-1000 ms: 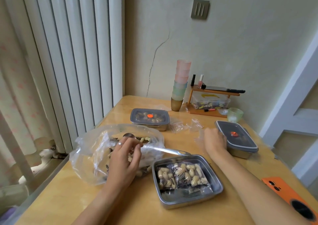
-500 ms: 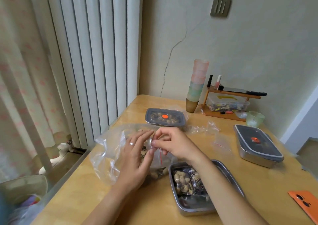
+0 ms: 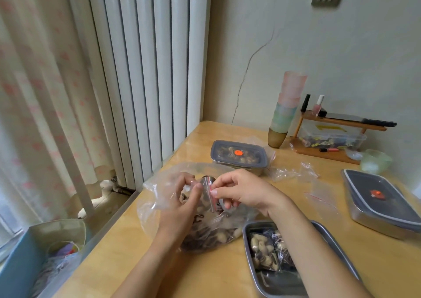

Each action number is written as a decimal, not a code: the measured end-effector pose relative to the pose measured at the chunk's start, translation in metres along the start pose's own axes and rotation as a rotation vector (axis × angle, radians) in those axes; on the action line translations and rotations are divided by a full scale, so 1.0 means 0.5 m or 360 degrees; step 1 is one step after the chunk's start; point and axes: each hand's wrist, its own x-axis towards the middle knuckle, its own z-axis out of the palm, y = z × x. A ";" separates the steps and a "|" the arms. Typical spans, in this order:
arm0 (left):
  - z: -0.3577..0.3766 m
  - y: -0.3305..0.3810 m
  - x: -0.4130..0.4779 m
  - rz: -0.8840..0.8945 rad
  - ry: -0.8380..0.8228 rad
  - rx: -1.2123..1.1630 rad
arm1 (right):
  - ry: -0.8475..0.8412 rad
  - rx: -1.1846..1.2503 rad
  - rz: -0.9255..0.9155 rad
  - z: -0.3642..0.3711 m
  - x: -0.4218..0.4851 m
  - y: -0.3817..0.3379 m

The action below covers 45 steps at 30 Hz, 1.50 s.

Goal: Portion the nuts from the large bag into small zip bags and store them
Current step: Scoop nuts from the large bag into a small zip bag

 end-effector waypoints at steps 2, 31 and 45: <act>0.005 -0.004 0.000 0.0022 -0.0002 0.0069 | 0.0019 0.0013 0.0040 -0.001 -0.001 0.002; 0.010 -0.018 0.005 0.0256 -0.0109 0.0417 | 0.0167 -0.0180 -0.0097 0.018 0.005 0.010; 0.012 -0.042 0.012 0.0257 -0.0075 0.0453 | 0.0454 -0.0741 -0.0239 0.047 -0.002 -0.017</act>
